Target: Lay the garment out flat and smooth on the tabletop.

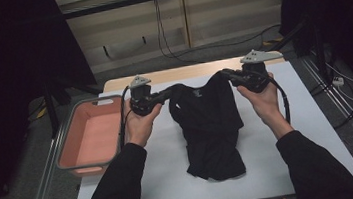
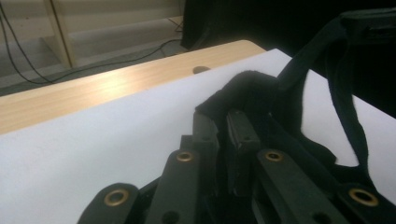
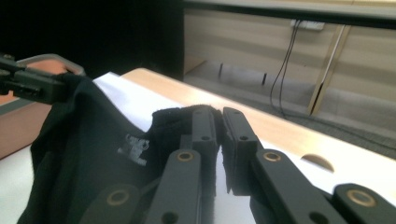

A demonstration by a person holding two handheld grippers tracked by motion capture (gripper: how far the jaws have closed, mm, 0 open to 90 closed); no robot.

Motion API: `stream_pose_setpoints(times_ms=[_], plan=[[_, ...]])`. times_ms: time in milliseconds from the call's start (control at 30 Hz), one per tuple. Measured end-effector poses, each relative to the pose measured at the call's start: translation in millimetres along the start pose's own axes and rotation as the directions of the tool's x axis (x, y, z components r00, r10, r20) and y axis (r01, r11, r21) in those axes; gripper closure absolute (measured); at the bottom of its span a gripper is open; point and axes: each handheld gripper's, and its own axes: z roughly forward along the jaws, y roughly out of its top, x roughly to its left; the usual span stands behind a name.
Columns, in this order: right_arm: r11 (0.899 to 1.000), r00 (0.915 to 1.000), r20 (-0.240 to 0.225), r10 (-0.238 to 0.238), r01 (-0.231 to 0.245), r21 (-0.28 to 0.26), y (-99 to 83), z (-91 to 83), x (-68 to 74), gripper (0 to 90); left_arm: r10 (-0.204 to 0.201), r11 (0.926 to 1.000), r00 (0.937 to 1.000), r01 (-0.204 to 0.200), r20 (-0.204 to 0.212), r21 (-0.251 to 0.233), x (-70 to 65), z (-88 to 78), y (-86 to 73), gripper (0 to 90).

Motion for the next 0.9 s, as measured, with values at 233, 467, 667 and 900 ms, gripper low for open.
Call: stream_pose_setpoints(times_ms=[233,467,667,900], plan=[[1.0,0.9991,0.043,0.003,-0.004,0.013,13.2,13.1,-14.4,84.3,-0.011,0.9995,0.9999,0.011,-0.005,-0.031,9.5,7.6,18.2,83.9],[1.0,0.9949,0.101,0.01,-0.011,0.004,34.9,12.6,-26.2,84.3,-0.003,0.9973,0.9998,0.001,-0.02,-0.074,9.4,2.4,40.0,83.9],[1.0,0.9935,0.113,-0.01,0.01,0.002,54.6,17.8,-29.4,84.3,0.034,0.9963,0.998,-0.038,-0.054,-0.077,12.9,4.3,54.9,83.9],[0.998,0.9916,0.126,0.028,-0.035,0.047,38.1,38.1,-37.0,84.1,-0.01,0.9999,0.9969,0.009,-0.078,-0.011,25.1,27.0,38.0,83.6]])
